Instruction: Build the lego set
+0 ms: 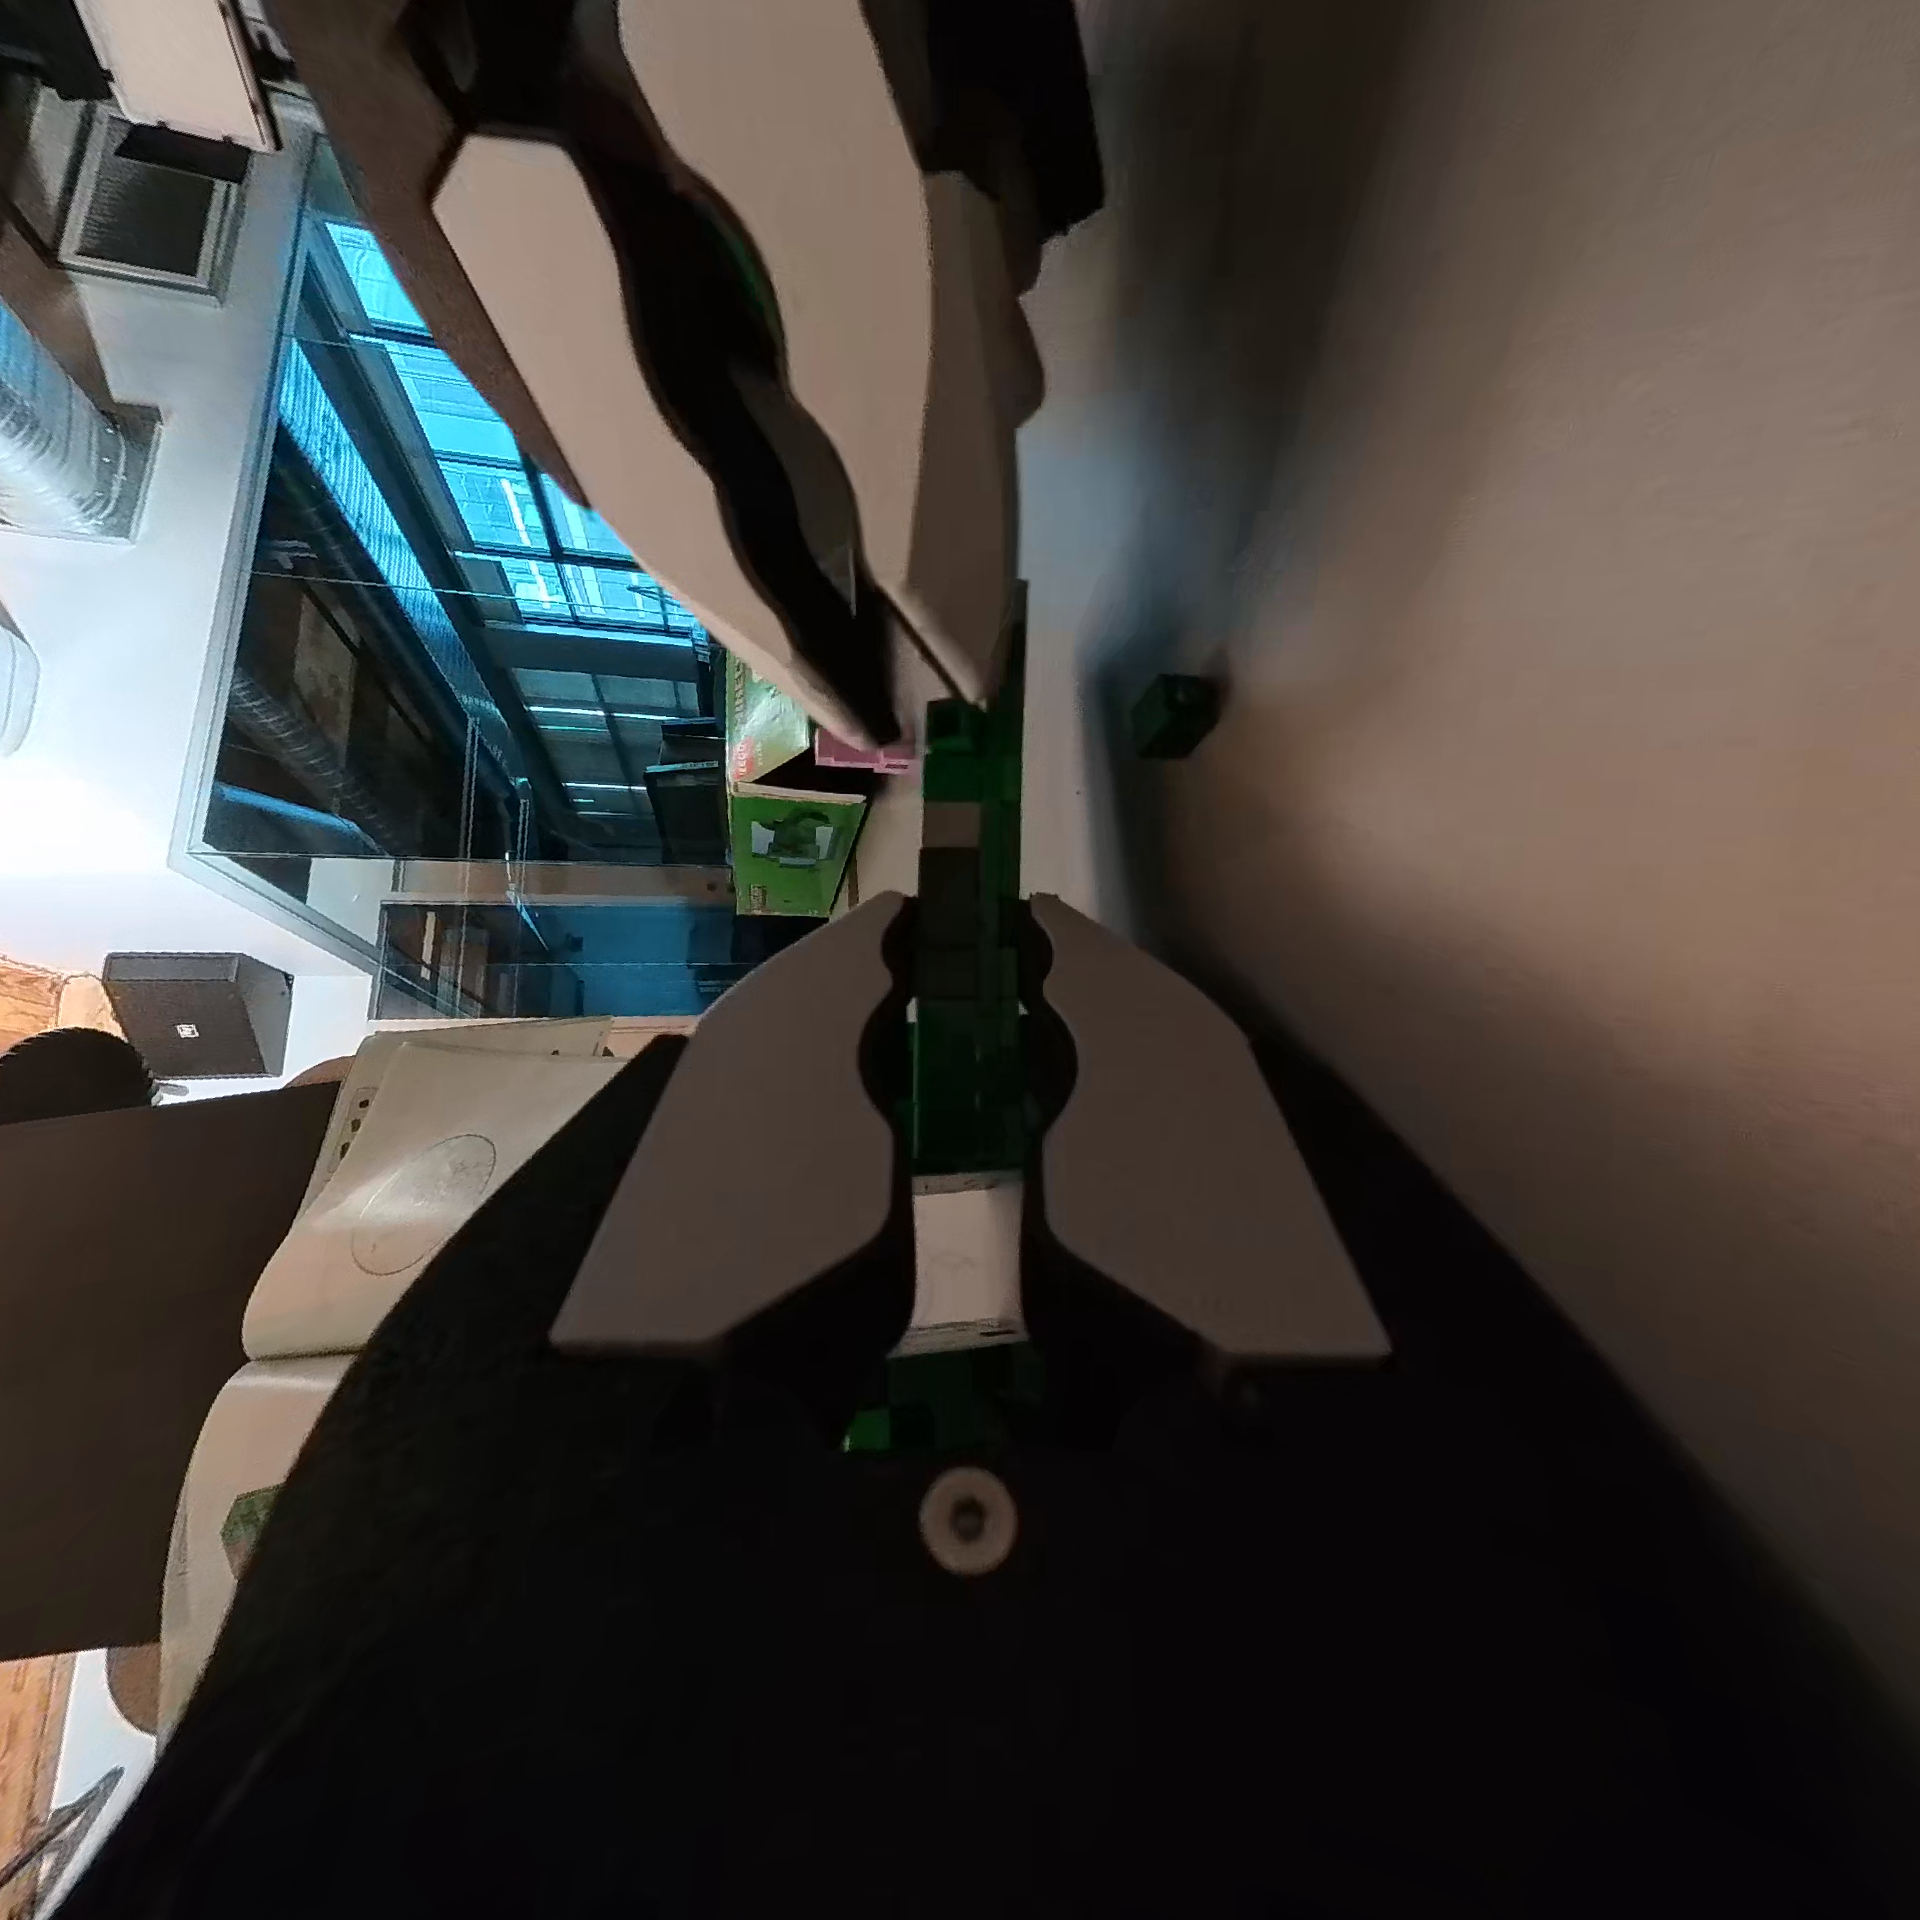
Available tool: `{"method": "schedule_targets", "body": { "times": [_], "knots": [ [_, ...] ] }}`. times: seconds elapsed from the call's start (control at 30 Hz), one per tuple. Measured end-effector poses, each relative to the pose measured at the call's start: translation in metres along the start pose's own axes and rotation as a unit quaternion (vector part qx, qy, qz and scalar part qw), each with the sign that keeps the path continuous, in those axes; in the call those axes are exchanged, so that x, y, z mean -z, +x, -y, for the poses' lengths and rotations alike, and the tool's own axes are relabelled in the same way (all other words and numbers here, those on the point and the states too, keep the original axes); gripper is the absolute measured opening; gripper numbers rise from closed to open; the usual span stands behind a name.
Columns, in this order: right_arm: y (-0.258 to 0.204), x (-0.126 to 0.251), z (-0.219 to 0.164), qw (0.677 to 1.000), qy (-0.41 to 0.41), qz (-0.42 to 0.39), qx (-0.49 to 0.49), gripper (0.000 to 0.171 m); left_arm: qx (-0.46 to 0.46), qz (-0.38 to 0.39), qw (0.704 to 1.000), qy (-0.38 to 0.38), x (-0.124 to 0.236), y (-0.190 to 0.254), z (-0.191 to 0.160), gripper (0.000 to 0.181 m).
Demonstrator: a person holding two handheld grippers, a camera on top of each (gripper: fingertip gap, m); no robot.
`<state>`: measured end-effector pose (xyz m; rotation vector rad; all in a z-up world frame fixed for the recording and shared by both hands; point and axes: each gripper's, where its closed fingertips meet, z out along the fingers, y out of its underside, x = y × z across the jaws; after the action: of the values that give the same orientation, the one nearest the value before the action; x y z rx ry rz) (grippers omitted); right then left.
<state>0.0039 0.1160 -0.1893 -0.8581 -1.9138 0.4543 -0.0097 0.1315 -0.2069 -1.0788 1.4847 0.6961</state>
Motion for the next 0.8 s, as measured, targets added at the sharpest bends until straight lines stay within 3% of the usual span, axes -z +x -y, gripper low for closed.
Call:
{"method": "schedule_targets", "body": {
  "times": [0.43,0.57,0.7,0.8],
  "knots": [
    [0.0,0.0,-0.004,1.0,-0.016,0.002,0.007,0.008,-0.002,0.004,1.0,0.007,-0.004,-0.003,0.006,0.017],
    [0.004,0.007,0.007,0.986,0.046,0.062,-0.145,0.007,-0.015,0.017,1.0,0.021,-0.003,-0.006,0.009,0.017],
    [0.005,0.015,0.015,0.917,0.098,0.172,-0.346,0.007,-0.036,0.027,0.999,0.03,-0.001,-0.008,0.014,0.017],
    [-0.001,0.012,0.007,0.885,0.084,0.212,-0.407,0.007,-0.039,0.026,0.998,0.033,-0.001,-0.008,0.015,0.017]
  ]
}}
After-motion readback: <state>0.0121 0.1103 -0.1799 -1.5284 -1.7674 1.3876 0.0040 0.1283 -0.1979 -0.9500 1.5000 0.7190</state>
